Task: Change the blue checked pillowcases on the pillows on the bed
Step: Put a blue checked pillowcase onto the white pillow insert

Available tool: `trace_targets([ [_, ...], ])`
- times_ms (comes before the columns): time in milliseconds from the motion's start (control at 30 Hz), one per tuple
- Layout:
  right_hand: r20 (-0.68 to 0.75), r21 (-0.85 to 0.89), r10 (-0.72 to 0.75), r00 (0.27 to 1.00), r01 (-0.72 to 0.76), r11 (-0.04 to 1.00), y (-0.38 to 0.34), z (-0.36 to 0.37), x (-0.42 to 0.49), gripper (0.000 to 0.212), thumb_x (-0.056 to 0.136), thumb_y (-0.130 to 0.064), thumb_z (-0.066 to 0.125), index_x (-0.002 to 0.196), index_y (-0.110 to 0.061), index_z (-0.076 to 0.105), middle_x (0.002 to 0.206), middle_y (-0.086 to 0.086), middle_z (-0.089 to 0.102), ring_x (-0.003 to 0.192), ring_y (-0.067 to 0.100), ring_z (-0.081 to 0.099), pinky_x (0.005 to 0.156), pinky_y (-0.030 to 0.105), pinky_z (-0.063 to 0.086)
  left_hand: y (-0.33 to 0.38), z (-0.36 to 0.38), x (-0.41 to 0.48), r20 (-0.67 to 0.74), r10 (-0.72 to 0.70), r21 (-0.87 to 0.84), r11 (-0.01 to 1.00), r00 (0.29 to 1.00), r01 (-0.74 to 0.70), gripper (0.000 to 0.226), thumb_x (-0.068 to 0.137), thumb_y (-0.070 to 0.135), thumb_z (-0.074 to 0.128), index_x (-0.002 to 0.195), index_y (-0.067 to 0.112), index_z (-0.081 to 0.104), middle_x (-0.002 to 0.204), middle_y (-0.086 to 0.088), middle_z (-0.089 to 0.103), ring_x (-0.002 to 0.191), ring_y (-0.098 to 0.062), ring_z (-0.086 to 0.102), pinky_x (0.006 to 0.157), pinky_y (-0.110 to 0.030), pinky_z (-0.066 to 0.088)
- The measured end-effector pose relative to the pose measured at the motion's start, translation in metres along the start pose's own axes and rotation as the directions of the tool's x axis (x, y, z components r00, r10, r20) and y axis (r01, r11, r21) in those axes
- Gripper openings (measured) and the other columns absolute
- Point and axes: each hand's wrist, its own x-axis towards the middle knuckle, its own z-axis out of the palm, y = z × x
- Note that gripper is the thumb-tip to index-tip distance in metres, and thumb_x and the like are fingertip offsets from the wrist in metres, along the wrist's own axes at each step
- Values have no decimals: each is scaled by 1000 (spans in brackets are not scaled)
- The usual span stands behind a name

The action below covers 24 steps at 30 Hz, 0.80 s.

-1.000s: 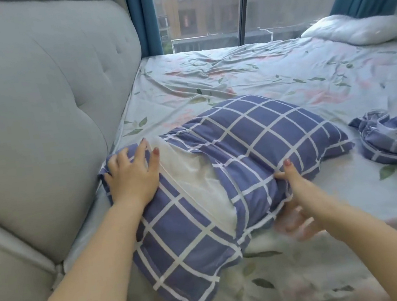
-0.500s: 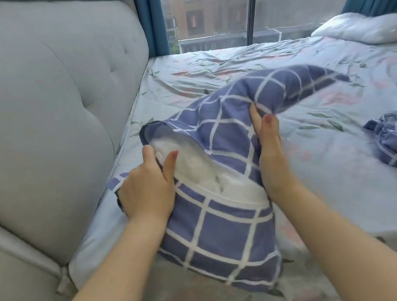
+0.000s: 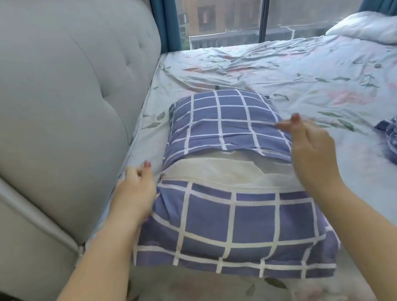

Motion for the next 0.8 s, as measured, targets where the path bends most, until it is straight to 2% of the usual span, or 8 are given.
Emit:
trace_targets([
  [100, 259, 174, -265, 929, 226, 959, -35, 4, -45, 47, 101, -39, 33, 97, -15, 73, 92, -5, 70, 86, 5, 64, 78, 17, 48, -5, 5, -6, 295, -125, -217, 957, 947, 194, 55, 103, 55, 29, 139, 19, 50, 141, -6, 53, 127, -26, 51, 109, -35, 37],
  [200, 646, 177, -303, 701, 248, 952, -51, 19, -81, 51, 99, -45, 28, 99, -15, 70, 94, -5, 69, 89, 9, 63, 81, 25, 51, -2, 15, -12, 279, -26, -248, 964, 960, 98, 56, 102, 54, 28, 143, 21, 47, 147, -4, 49, 135, -24, 44, 116, -35, 29],
  [267, 731, 114, -304, 611, 330, 937, -50, 31, -98, 60, 98, -50, 21, 100, -11, 67, 97, -1, 65, 92, 13, 59, 85, 34, 47, -3, 19, -13, 256, -54, -195, 975, 965, 106, 72, 97, 67, 25, 146, 19, 46, 150, -9, 46, 136, -30, 43, 117, -42, 28],
  [400, 493, 60, -401, 772, 429, 901, -46, 38, -94, 53, 101, -45, 24, 122, -17, 64, 118, -6, 61, 113, 11, 51, 99, 26, 39, -5, 20, -12, 228, -58, -169, 981, 972, 98, 79, 94, 70, 21, 145, 15, 47, 146, -13, 50, 132, -33, 47, 115, -42, 33],
  [467, 490, 116, -310, 815, 291, 950, -44, 37, -81, 55, 99, -52, 24, 125, -20, 62, 120, -11, 62, 116, 5, 52, 101, 22, 39, -5, 18, -13, 219, -18, -161, 985, 976, 54, 76, 97, 65, 22, 140, 11, 53, 140, -15, 56, 126, -33, 52, 112, -41, 37],
  [600, 655, 231, -66, 752, -116, 966, -41, 40, -66, 62, 94, -65, 23, 115, -27, 68, 101, -11, 70, 100, 1, 62, 95, 25, 47, -6, 13, -14, 135, 1, -72, 997, 991, 9, 70, 100, 59, 24, 131, 8, 60, 134, -19, 59, 122, -34, 53, 105, -37, 40],
  [733, 758, 228, -25, 651, -229, 946, -46, 49, -57, 64, 91, -69, 22, 112, -30, 68, 93, -2, 72, 90, 16, 65, 91, 38, 50, 3, -4, -15, -99, 324, -24, 944, 941, -328, 41, 104, 41, 36, 98, 16, 69, 110, -9, 61, 108, -24, 57, 94, -35, 43],
  [800, 736, 247, -57, 674, -189, 950, -50, 53, -55, 66, 90, -69, 23, 110, -27, 69, 90, 0, 73, 88, 19, 67, 91, 41, 53, 7, -13, -21, -6, 458, -87, 886, 889, -456, 37, 104, 36, 40, 90, 17, 68, 97, 3, 61, 92, -9, 57, 83, -20, 42],
])
